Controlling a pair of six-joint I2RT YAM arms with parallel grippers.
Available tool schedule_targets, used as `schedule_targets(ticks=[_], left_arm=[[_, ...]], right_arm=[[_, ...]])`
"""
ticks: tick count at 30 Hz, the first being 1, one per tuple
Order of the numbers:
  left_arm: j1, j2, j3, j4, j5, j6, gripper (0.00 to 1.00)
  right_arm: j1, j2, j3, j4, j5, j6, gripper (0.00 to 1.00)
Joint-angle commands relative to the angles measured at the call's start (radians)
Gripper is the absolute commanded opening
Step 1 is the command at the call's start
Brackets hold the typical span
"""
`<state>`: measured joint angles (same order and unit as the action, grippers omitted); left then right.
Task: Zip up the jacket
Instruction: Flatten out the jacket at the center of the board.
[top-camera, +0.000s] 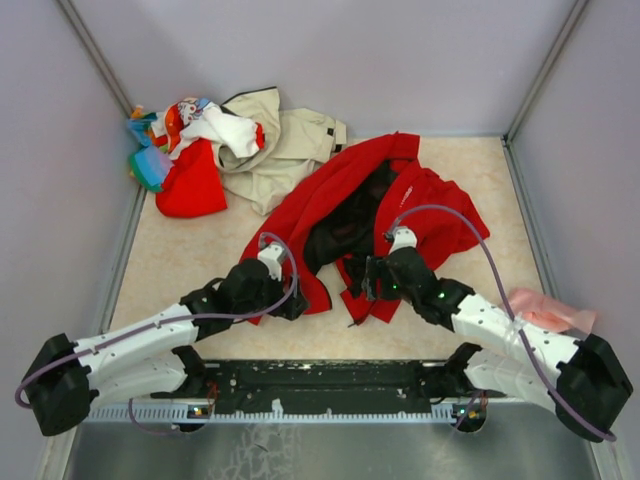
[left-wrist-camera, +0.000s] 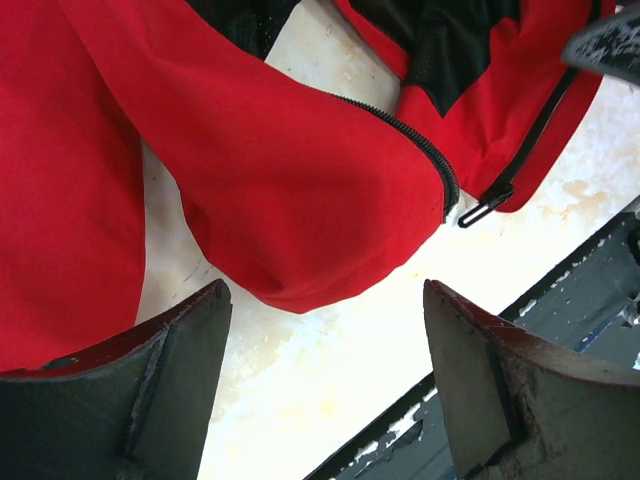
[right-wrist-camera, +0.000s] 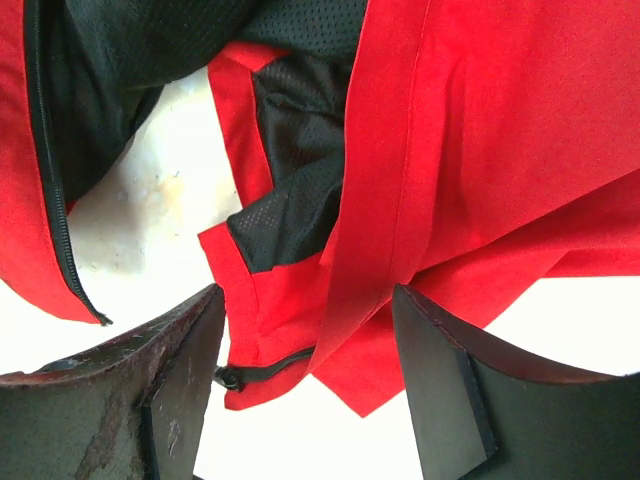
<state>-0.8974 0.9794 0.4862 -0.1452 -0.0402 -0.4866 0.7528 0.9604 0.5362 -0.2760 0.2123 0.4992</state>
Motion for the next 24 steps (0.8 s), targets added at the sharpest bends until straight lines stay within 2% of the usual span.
schedule_targets(ticks=[1, 9, 15, 19, 24], left_arm=[[-0.007, 0.002, -0.016, 0.084, -0.031, -0.026, 0.83], [-0.008, 0.062, -0.05, 0.146, -0.026, -0.052, 0.82], [-0.008, 0.085, -0.061, 0.114, -0.132, -0.049, 0.78], [-0.008, 0.073, -0.082, 0.071, -0.246, -0.078, 0.69], [-0.006, 0.04, -0.126, 0.065, -0.32, -0.096, 0.53]], right_arm=[[0.041, 0.018, -0.019, 0.09, 0.062, 0.087, 0.68], [0.138, 0.041, 0.01, 0.054, 0.18, 0.091, 0.68], [0.155, 0.037, 0.022, 0.063, 0.177, 0.085, 0.69], [0.172, 0.019, 0.013, 0.069, 0.197, 0.089, 0.69], [0.178, -0.023, 0.024, 0.072, 0.201, 0.075, 0.69]])
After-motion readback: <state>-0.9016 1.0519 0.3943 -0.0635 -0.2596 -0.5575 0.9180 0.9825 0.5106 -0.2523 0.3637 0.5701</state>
